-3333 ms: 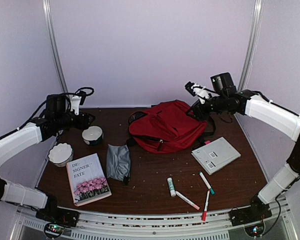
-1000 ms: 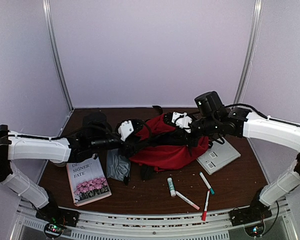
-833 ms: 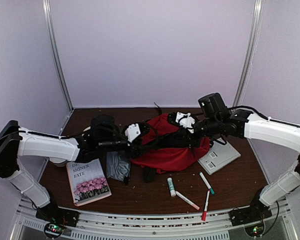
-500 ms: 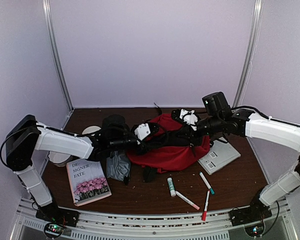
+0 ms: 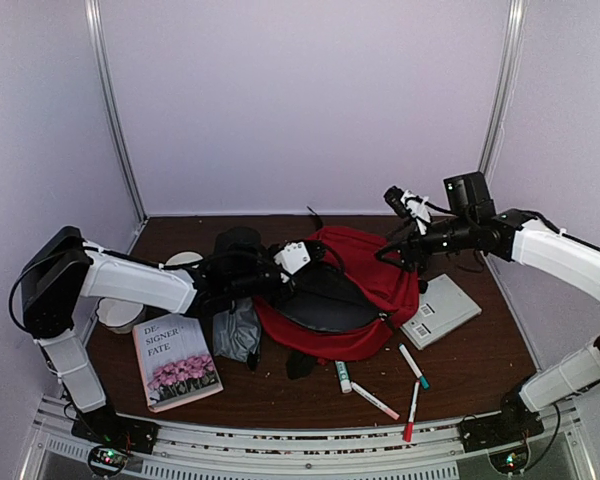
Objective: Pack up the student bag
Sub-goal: Pass from the right arm to the left, then adjust the student bag at the center of the board.
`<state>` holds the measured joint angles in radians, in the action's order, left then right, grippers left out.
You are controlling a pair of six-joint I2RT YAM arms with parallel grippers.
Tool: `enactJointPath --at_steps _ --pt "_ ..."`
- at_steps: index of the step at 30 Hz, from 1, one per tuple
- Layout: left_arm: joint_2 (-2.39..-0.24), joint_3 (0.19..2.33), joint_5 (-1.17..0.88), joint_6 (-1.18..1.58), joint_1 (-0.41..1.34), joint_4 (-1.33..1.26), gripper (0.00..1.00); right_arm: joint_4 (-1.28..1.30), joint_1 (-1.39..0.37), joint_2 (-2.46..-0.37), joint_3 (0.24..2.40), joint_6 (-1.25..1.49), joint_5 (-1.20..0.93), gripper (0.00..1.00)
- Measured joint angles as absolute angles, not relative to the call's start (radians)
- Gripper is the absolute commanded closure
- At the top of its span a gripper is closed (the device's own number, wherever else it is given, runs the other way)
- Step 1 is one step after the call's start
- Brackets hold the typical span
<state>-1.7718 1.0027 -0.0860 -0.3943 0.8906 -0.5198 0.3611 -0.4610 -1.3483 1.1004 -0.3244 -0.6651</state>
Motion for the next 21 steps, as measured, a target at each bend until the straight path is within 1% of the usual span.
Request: enactJointPath --at_steps 4,5,6,7,11,16,19,21 --pt "-1.725 0.994 -0.035 -0.376 0.898 -0.499 1.00 0.401 -0.369 -1.370 1.114 -0.194 -0.575 0.36" --pt "-1.708 0.988 -0.017 -0.376 0.902 -0.499 1.00 0.430 -0.347 -1.396 1.130 -0.169 -0.555 0.32" --pt "-1.693 0.982 0.000 -0.376 0.907 -0.500 1.00 0.461 -0.327 -1.432 1.151 -0.141 -0.542 0.30" --pt "-1.679 0.975 0.017 -0.376 0.915 -0.501 1.00 0.494 -0.307 -1.494 1.179 -0.108 -0.528 0.31" --pt "-1.639 0.947 0.083 -0.385 0.950 -0.503 1.00 0.540 -0.243 -1.601 1.177 -0.027 -0.515 0.36" --pt "-1.632 0.916 0.140 -0.395 0.976 -0.498 1.00 0.594 -0.221 -1.667 1.158 0.049 -0.515 0.39" --pt "-1.632 0.907 0.167 -0.398 0.986 -0.496 1.00 0.604 -0.221 -1.685 1.158 0.073 -0.519 0.45" --pt "-1.630 0.905 0.185 -0.400 0.994 -0.496 1.00 0.611 -0.222 -1.702 1.159 0.082 -0.526 0.52"
